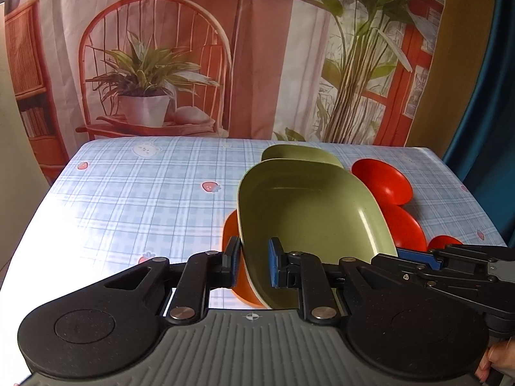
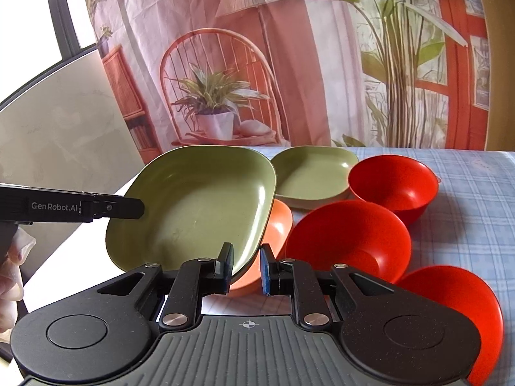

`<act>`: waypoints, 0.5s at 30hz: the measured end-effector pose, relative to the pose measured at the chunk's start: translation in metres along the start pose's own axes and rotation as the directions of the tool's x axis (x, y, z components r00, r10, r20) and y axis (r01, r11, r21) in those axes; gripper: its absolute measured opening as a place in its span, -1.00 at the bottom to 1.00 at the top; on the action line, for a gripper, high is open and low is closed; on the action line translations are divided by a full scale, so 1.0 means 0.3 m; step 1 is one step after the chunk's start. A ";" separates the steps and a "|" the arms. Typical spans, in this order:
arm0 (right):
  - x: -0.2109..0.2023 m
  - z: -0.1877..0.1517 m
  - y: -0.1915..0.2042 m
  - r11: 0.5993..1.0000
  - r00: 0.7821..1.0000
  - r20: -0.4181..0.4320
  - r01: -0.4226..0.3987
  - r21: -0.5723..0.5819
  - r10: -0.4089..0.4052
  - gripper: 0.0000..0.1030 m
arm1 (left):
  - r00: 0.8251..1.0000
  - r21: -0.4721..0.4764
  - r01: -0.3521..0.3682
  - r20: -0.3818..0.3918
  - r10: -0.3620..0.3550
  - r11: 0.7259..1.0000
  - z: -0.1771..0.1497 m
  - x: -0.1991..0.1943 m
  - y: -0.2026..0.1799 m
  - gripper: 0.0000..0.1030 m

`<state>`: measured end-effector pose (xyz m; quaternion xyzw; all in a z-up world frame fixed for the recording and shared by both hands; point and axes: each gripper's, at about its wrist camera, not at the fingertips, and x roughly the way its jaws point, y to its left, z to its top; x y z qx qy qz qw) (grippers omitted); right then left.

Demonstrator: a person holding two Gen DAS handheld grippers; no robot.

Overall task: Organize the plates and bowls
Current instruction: 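Lower the green plate onto the orange plate and open the left gripper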

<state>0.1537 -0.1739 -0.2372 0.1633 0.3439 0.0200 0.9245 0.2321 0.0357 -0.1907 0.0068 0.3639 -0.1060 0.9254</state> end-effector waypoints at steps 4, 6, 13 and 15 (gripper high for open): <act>0.087 0.028 0.007 1.000 1.000 -0.010 0.019 -0.014 -0.019 -0.69 | 0.999 0.002 -0.007 -0.041 0.007 1.000 0.018 0.093 0.041 -0.62; 0.118 0.024 0.010 0.999 0.999 -0.026 0.027 -0.023 -0.028 -0.69 | 0.998 0.005 -0.010 -0.064 0.010 1.000 0.012 0.131 0.055 -0.62; 0.171 -0.004 -0.001 0.999 0.997 -0.071 0.035 -0.040 -0.038 -0.68 | 0.995 0.034 -0.020 -0.099 0.023 0.999 -0.010 0.190 0.060 -0.62; 0.180 -0.008 -0.001 0.998 0.996 -0.079 0.037 -0.044 -0.041 -0.68 | 0.994 0.042 -0.023 -0.105 0.028 0.999 -0.014 0.198 0.060 -0.62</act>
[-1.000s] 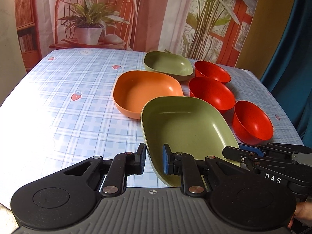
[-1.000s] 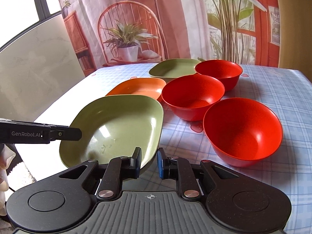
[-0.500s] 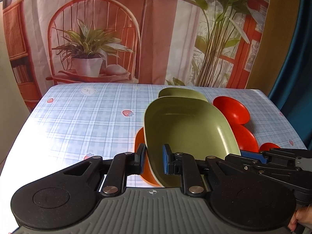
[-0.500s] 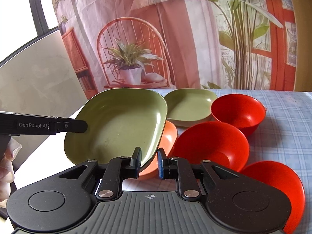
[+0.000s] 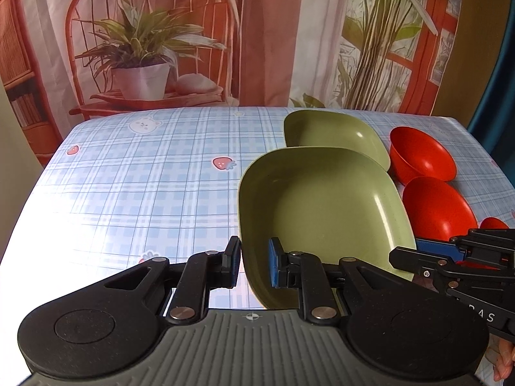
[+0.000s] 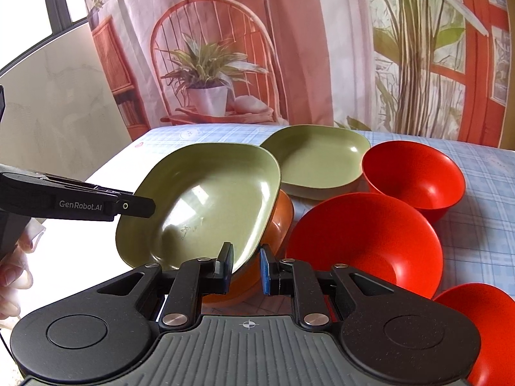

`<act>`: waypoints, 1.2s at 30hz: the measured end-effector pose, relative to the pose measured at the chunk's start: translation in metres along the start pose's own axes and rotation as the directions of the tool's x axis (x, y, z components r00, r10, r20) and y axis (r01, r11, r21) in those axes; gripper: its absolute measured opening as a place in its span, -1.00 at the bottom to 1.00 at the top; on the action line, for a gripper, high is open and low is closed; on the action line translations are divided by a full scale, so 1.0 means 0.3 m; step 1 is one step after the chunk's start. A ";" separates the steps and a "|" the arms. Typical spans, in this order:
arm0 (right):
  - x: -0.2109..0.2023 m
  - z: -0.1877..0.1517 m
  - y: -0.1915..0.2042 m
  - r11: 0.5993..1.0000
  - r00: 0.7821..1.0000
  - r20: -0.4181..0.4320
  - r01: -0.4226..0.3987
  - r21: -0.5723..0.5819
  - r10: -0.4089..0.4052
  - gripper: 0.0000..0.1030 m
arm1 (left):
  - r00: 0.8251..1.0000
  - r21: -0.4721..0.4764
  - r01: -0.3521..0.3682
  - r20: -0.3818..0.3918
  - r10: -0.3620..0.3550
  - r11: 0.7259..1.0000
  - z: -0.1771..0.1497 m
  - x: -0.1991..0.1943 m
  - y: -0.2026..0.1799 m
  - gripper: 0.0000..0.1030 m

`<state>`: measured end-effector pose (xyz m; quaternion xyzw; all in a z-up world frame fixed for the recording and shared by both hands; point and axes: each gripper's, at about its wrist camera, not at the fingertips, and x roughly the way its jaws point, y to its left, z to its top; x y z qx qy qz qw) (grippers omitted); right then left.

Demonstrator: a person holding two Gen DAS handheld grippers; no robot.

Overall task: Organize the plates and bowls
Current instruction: 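Lower the green plate onto the orange plate and open the left gripper, then move the left gripper to the second green plate rim and grasp it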

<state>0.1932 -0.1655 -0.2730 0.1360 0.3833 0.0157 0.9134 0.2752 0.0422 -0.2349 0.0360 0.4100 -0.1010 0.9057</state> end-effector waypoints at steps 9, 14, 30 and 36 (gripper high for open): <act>0.005 -0.008 0.005 1.000 1.000 -0.011 0.014 -0.016 -0.015 -0.59 | 1.000 0.008 -0.008 -0.010 0.008 1.000 -0.002 0.017 0.005 -0.62; 0.001 -0.010 0.003 1.000 1.000 -0.012 0.015 -0.018 -0.015 -0.59 | 1.000 0.008 -0.026 -0.007 0.026 1.000 -0.004 0.015 0.002 -0.61; -0.021 0.193 -0.060 0.994 0.998 0.044 0.043 -0.103 -0.039 -0.61 | 0.997 -0.041 -0.030 0.070 0.033 0.999 0.152 -0.005 0.018 -0.61; 0.052 0.245 -0.177 0.999 0.999 0.000 0.042 0.014 -0.042 -0.67 | 0.997 -0.065 0.015 0.073 -0.011 0.998 0.257 0.084 -0.037 -0.61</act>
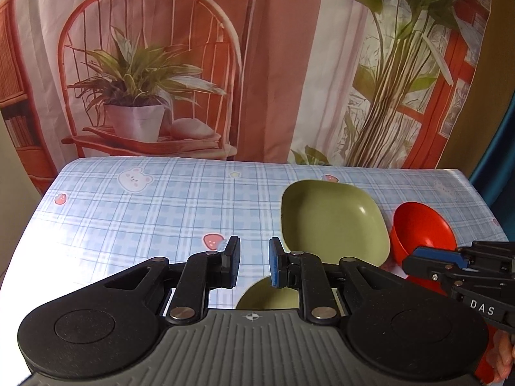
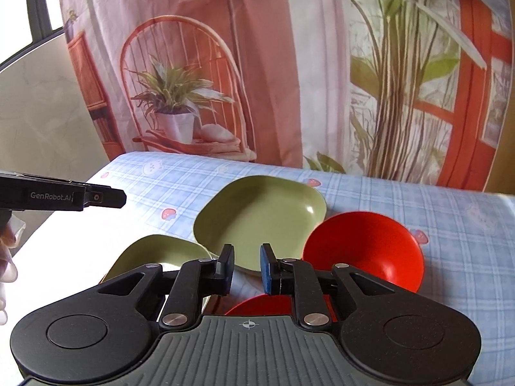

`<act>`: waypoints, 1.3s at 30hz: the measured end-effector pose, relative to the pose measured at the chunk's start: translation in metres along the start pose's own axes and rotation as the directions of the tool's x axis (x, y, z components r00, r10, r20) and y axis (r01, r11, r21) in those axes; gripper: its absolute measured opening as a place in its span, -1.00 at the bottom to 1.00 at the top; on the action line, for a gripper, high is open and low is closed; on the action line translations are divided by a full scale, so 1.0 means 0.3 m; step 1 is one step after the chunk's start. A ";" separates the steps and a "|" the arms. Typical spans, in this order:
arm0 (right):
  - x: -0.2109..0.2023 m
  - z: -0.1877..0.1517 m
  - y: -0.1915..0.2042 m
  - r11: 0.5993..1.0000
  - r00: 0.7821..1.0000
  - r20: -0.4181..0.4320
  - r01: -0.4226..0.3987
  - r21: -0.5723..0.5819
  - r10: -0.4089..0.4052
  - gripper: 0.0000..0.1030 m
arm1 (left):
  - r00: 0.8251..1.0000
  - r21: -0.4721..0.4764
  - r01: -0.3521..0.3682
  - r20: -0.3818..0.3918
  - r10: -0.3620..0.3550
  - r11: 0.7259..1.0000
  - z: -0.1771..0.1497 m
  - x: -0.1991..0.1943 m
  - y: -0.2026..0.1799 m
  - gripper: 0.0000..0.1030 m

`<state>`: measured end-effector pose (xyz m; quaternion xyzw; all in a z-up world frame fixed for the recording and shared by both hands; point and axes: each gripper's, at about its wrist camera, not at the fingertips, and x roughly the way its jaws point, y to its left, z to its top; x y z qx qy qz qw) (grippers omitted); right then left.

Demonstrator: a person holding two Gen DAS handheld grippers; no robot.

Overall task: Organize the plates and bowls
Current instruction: 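Move the left gripper to the second green plate rim and grasp it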

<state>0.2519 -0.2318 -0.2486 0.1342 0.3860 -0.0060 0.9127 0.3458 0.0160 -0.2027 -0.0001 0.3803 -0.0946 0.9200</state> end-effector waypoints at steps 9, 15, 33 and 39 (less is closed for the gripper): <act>0.095 -0.015 -0.075 0.995 0.997 -0.075 0.006 0.103 0.002 -0.67 | 0.995 -0.050 0.036 -0.094 -0.041 0.998 0.021 0.215 -0.029 -0.61; 0.149 -0.001 -0.121 0.988 0.993 -0.112 0.046 0.144 -0.030 -0.68 | 0.990 -0.052 0.049 -0.128 -0.056 0.997 0.013 0.290 -0.027 -0.61; 0.200 0.024 -0.099 0.985 0.987 -0.128 0.112 0.133 -0.095 -0.52 | 0.986 -0.056 0.065 -0.150 -0.073 0.996 0.003 0.360 -0.026 -0.72; 0.202 0.026 -0.105 0.984 0.988 -0.126 0.106 0.141 -0.088 -0.52 | 0.987 -0.070 0.048 -0.147 -0.058 0.996 0.003 0.352 -0.008 -0.75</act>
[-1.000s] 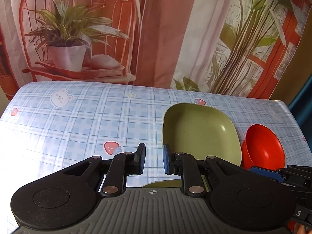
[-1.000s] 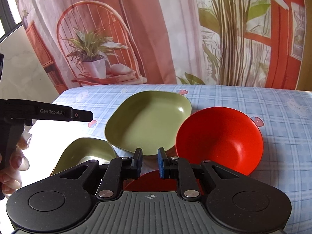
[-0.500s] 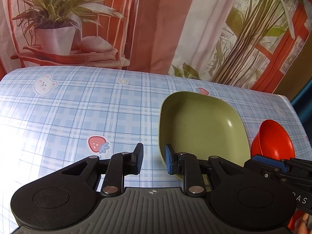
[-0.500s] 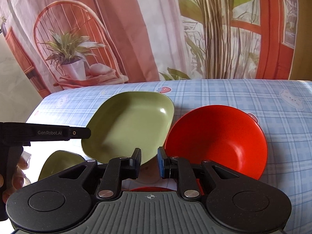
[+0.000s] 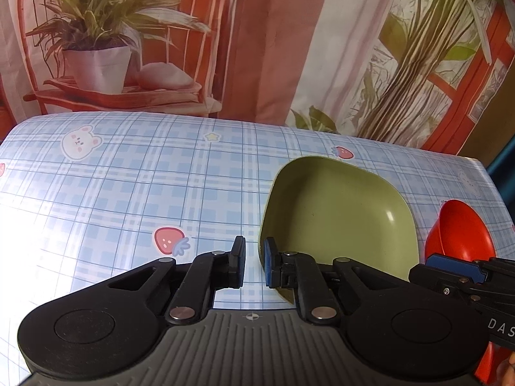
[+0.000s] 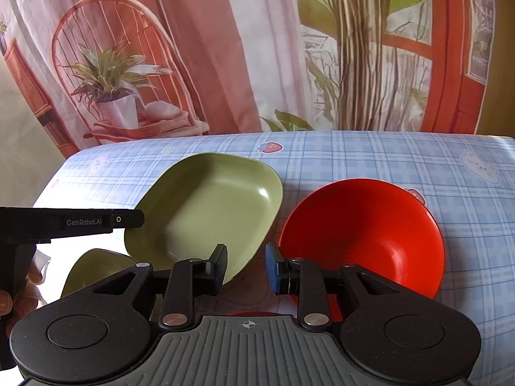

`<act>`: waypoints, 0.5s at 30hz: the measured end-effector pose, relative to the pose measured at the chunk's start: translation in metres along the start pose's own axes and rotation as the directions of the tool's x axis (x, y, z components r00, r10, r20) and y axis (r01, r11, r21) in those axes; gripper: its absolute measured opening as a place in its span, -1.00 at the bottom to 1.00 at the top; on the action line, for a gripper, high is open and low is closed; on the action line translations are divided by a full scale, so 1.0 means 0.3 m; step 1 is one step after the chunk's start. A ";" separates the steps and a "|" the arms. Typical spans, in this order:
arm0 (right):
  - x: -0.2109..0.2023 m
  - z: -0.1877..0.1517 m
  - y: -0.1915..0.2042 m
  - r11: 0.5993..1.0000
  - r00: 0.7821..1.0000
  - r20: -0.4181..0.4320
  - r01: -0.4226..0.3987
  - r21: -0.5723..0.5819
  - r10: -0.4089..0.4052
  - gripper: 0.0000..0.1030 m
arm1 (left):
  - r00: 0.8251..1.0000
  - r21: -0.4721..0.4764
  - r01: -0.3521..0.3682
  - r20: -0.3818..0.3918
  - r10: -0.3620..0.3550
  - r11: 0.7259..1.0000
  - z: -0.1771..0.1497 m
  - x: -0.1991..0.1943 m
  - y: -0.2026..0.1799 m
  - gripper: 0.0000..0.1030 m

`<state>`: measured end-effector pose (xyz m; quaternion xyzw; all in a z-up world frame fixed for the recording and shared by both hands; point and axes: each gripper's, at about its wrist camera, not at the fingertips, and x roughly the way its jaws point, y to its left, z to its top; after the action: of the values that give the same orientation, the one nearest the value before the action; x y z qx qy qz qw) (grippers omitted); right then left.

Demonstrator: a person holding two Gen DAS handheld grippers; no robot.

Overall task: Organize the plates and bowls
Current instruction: 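Move the left gripper to the second green plate rim and grasp it, then lift the second green plate and carry it over the plate stack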

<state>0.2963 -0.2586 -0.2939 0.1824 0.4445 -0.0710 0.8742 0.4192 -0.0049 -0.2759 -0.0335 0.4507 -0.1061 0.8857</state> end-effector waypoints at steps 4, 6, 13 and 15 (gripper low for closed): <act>0.025 0.008 0.013 1.000 1.000 -0.022 -0.012 -0.011 0.012 -0.53 | 1.000 -0.003 0.009 -0.006 -0.009 1.000 -0.004 -0.003 0.003 -0.75; 0.036 0.009 0.020 1.000 1.000 -0.028 -0.014 -0.008 0.014 -0.52 | 1.000 -0.003 0.010 -0.007 -0.010 1.000 -0.007 -0.005 0.002 -0.75; 0.008 0.017 0.036 1.000 0.999 0.030 -0.030 -0.005 0.031 -0.69 | 0.998 0.016 0.008 0.057 -0.009 1.000 -0.006 -0.070 0.001 -0.79; -0.018 0.024 0.047 0.999 0.997 0.060 -0.040 -0.012 0.041 -0.71 | 0.996 0.016 0.007 0.083 -0.008 1.000 0.002 -0.105 0.003 -0.79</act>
<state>0.3025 -0.2485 -0.2822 0.1844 0.4144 -0.0562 0.8895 0.4019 0.0029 -0.2508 -0.0328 0.4124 -0.1112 0.9036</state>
